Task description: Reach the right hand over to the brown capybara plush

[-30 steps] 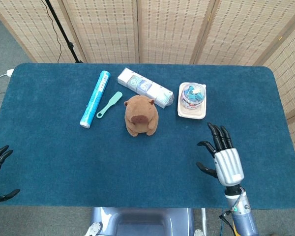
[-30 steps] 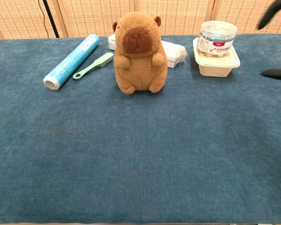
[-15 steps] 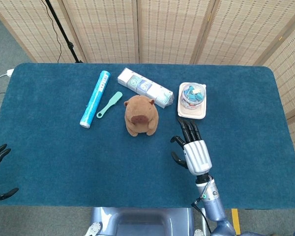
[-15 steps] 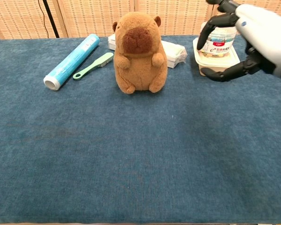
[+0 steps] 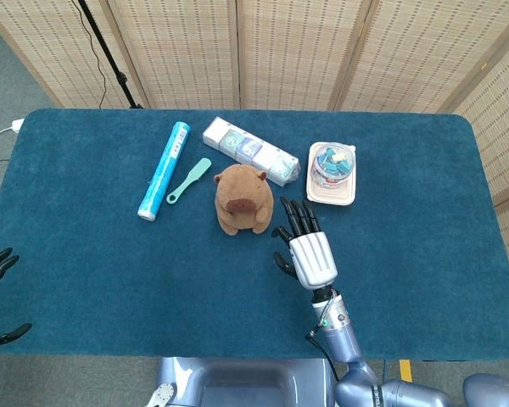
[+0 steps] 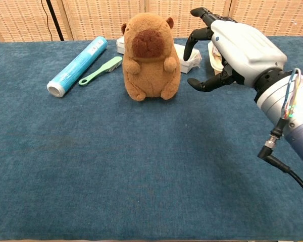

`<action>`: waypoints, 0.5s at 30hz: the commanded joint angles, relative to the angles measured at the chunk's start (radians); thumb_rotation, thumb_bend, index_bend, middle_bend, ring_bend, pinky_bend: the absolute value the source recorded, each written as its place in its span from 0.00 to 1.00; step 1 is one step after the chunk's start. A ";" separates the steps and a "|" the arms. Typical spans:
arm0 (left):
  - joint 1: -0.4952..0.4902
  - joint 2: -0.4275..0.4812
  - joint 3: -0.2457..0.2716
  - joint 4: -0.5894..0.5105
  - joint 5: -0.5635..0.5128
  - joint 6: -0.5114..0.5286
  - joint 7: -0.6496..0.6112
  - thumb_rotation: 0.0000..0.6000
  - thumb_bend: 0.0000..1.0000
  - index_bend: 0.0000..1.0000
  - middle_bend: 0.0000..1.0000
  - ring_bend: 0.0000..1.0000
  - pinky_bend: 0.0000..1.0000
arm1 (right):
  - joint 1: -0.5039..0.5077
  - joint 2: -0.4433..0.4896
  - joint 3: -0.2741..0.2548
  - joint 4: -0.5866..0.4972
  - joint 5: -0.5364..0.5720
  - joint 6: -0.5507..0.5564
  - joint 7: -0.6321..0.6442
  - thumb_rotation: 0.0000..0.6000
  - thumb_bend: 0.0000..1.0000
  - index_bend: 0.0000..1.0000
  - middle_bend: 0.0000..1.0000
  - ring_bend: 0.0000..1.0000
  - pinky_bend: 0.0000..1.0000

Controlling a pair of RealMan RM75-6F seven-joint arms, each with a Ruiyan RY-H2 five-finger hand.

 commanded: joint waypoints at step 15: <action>-0.008 0.005 -0.006 -0.011 -0.020 -0.023 0.000 1.00 0.00 0.00 0.00 0.00 0.00 | 0.111 -0.150 0.114 0.165 0.138 -0.025 -0.016 1.00 0.00 0.48 0.04 0.00 0.01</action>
